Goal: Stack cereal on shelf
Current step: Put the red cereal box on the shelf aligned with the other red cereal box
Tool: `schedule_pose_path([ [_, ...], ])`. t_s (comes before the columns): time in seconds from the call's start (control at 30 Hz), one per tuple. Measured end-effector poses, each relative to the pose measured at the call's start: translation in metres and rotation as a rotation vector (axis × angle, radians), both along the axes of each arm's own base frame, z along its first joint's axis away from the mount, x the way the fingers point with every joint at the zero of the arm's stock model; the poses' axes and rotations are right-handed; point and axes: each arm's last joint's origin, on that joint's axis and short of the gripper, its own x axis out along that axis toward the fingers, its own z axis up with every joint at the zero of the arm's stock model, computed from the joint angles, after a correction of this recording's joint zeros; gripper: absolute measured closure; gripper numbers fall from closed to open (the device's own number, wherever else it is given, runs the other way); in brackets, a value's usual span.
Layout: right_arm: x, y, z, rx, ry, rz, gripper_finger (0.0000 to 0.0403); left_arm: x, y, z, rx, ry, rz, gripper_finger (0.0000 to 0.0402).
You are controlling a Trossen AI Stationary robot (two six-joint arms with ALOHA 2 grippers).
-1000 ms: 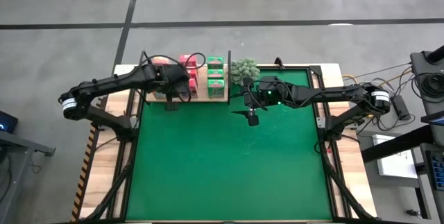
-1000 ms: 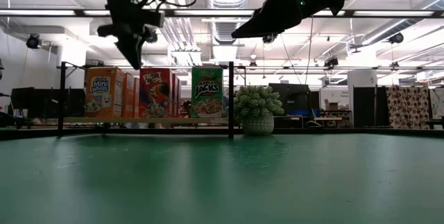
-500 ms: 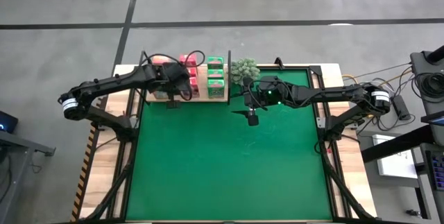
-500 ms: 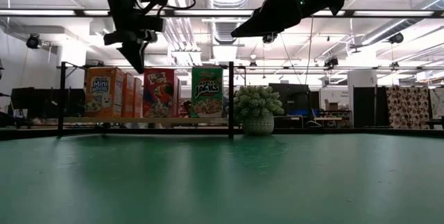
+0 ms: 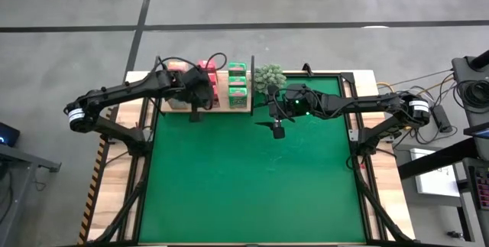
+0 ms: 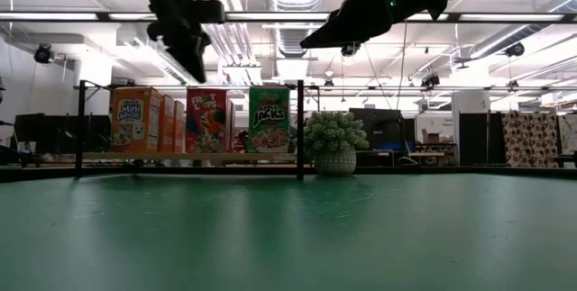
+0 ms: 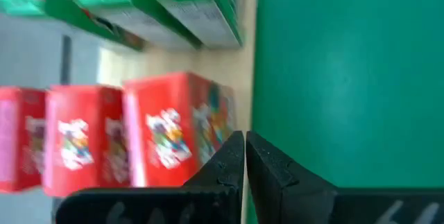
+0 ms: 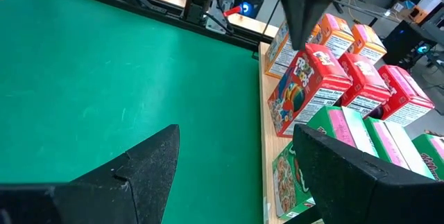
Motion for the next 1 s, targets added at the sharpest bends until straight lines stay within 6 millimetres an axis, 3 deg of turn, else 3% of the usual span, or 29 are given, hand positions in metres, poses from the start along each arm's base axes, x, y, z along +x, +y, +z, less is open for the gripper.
schedule_pose_path([
  [0.27, 0.0000, 0.0000, 0.0000, 0.000, 0.000, 0.000, 0.0131, 0.0014, 0.0054, 0.0034, 0.142, 0.023, 0.008, 0.0402],
  [1.0, 0.0000, 0.0000, 0.0000, 0.002, 0.000, -0.001, 0.0131, -0.0057, 0.0066, -0.0025, 0.172, 0.119, 0.049, 0.0402],
])
